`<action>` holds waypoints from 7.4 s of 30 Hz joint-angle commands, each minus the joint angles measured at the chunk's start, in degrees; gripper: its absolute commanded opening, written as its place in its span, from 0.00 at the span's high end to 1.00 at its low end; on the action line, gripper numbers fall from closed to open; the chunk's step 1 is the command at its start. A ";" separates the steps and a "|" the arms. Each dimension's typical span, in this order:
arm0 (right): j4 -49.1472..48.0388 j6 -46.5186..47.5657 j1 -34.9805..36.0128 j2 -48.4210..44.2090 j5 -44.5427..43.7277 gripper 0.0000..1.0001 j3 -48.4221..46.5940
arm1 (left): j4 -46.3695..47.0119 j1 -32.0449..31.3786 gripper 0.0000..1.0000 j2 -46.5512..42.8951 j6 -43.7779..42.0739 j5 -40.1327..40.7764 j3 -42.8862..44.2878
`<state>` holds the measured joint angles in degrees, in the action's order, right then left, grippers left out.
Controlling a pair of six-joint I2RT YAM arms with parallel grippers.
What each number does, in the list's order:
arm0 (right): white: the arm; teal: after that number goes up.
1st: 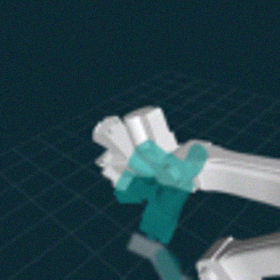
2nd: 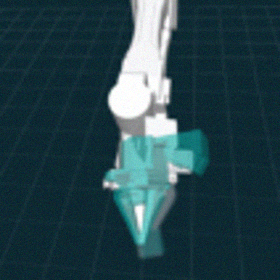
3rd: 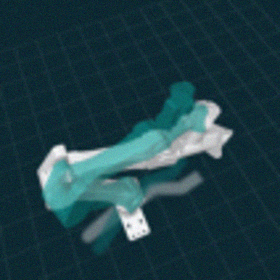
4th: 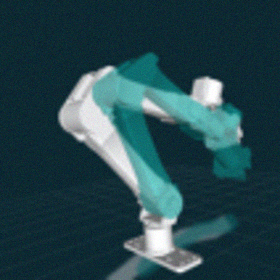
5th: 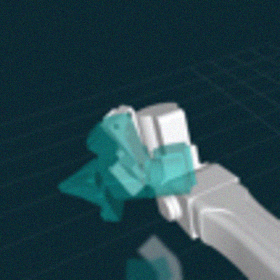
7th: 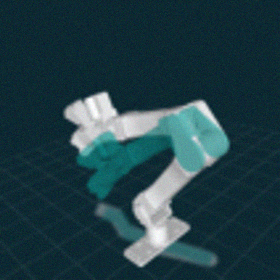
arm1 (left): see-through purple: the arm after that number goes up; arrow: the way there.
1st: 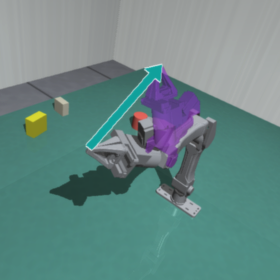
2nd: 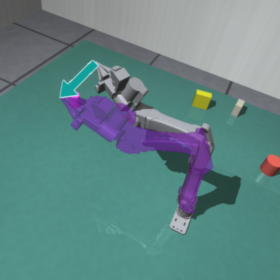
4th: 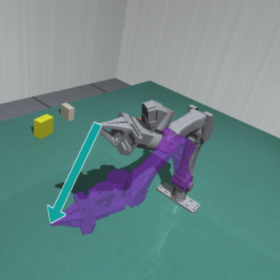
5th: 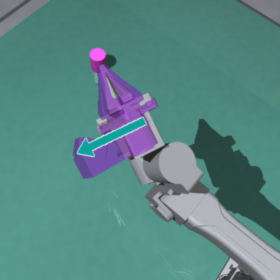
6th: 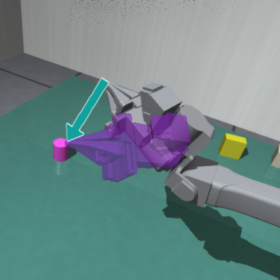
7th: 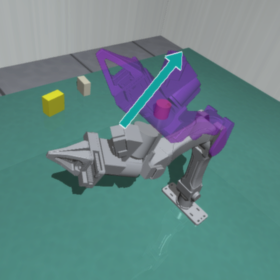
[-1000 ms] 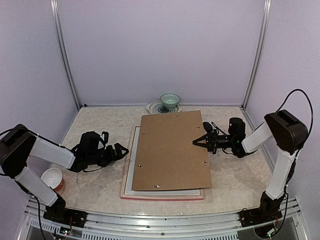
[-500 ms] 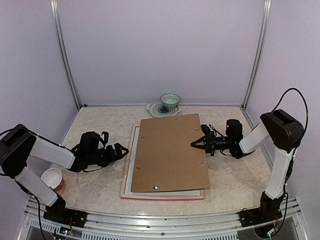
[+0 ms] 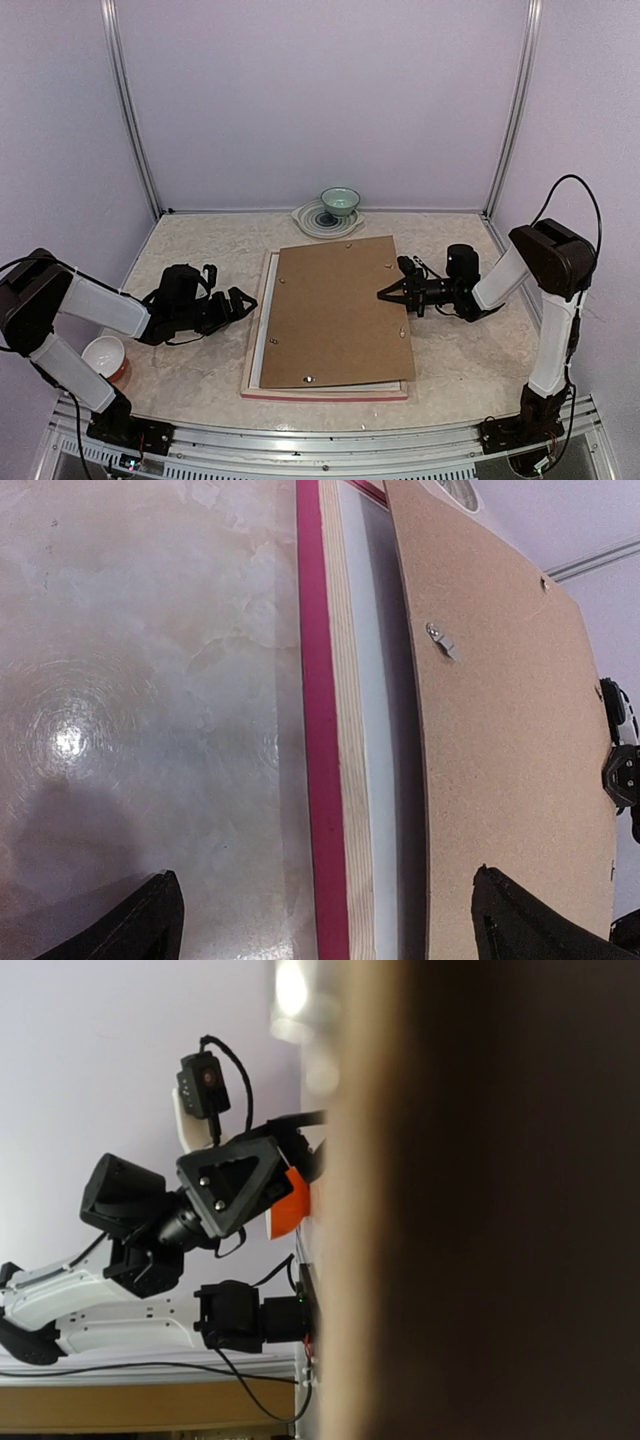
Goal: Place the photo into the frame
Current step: Place the backboard on the frame body.
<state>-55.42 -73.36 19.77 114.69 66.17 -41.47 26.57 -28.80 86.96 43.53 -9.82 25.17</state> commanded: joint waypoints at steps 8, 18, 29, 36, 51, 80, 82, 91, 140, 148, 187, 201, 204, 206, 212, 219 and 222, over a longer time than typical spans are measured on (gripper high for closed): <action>-6.77 -2.13 1.15 2.44 0.42 1.00 -2.02 | 2.90 -0.03 0.01 0.70 0.36 -0.45 -1.42; -6.88 -1.96 1.48 3.64 0.29 1.00 -2.11 | 3.39 0.05 0.01 1.25 0.30 -0.72 -1.61; -6.97 -1.53 1.50 5.04 0.04 1.00 -2.53 | 3.75 -0.03 0.01 1.54 0.28 -1.38 -1.71; -6.98 -1.52 1.50 5.69 0.06 1.00 -2.52 | 4.09 -0.16 0.02 1.90 0.40 -1.86 -1.77; -4.88 -0.41 2.16 5.75 -0.37 1.00 -3.07 | 5.83 -0.82 0.04 4.58 0.72 -3.66 -1.17; 1.12 2.31 3.76 6.10 -1.59 1.00 -5.49 | 8.15 -1.26 0.09 6.76 1.20 -5.78 -1.05; 1.79 2.66 3.86 6.06 -1.68 1.00 -5.67 | 8.16 -1.26 0.09 6.75 1.13 -5.88 -1.04; 3.31 3.23 4.47 6.07 -2.02 1.00 -6.39 | 8.40 -1.26 0.09 6.86 1.24 -6.21 -0.84; 11.76 5.48 6.60 4.10 -7.60 0.61 -6.38 | 10.37 -3.11 0.10 9.36 2.97 -7.05 0.08; 23.63 11.61 6.69 1.87 -10.30 0.51 -9.13 | 11.34 -3.11 0.10 9.89 3.20 -7.22 -0.42; 51.48 24.81 8.89 -5.34 -21.50 0.32 -16.93 | 12.97 -3.11 0.10 10.34 3.69 -7.76 -1.27; 56.08 27.31 9.14 -7.06 -25.01 0.31 -18.44 | 13.71 -3.11 0.10 10.69 4.02 -7.98 -1.55; 57.77 28.12 9.39 -7.28 -25.90 0.31 -19.11 | 13.77 -3.11 0.10 10.69 4.06 -8.10 -1.44; 58.69 28.60 9.52 -7.51 -26.40 0.31 -19.41 | 13.84 -3.11 0.10 10.77 4.13 -8.16 -1.41; 60.26 29.52 9.67 -8.08 -27.53 0.31 -19.84 | 13.79 -3.11 0.10 10.64 4.28 -8.37 -1.27; 62.03 30.71 9.77 -8.53 -28.78 0.31 -20.15 | 13.60 -3.11 0.10 10.60 4.36 -8.54 -1.00; 62.80 31.25 9.81 -8.69 -29.44 0.31 -20.39 | 13.45 -3.11 0.10 10.52 4.33 -8.54 -0.82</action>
<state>5.50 -43.88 28.88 108.29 38.33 -60.18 42.44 -31.29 96.20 47.33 -16.56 24.84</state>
